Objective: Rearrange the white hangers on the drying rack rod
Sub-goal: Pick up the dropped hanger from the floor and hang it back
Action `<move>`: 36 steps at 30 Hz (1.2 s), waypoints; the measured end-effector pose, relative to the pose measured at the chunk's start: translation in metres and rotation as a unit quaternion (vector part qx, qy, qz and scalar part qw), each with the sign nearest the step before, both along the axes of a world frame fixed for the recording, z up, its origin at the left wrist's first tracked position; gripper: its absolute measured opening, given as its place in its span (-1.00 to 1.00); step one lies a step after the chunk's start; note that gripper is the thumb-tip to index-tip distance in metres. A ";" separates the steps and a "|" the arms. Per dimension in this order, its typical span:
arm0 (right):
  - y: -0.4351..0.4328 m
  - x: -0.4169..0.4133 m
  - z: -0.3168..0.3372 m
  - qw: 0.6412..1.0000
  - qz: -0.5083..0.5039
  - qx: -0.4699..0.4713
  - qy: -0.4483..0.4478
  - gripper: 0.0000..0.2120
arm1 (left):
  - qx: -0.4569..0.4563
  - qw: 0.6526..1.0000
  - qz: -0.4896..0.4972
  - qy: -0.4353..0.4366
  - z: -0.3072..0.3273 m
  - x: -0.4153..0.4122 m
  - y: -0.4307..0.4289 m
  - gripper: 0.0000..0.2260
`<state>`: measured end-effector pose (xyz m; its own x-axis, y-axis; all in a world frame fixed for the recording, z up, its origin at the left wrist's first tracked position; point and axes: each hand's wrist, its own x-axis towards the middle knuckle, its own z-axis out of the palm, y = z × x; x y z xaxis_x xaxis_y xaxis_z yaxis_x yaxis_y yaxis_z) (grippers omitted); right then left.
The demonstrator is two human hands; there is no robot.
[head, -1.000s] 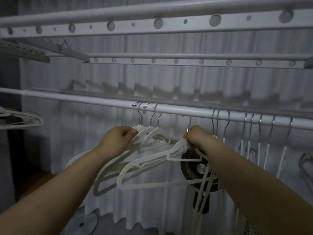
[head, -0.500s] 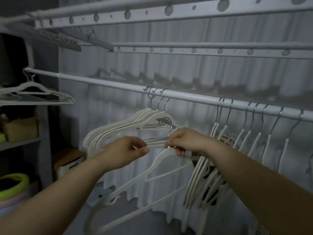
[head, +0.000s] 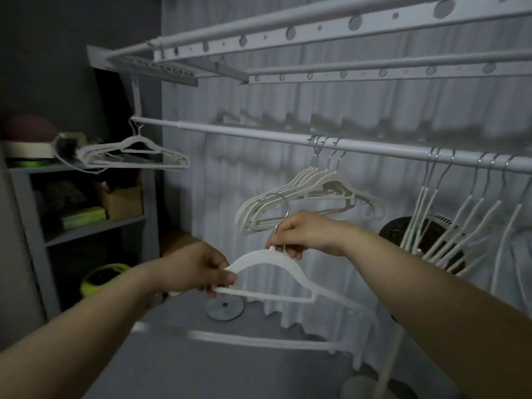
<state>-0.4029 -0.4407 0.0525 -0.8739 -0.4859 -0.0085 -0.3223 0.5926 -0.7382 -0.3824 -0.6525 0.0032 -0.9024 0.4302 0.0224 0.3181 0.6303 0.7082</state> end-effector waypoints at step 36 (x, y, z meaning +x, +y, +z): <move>0.040 0.036 0.006 0.958 -0.247 0.018 0.142 -0.82 | -0.052 0.991 -0.051 0.109 0.005 0.012 0.081 -0.89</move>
<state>-0.3672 -0.4006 0.0585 -0.9670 -0.0154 0.2541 -0.1798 0.7479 -0.6390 -0.3705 -0.5716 0.0078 -0.8324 0.5297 0.1630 0.5228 0.6529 0.5481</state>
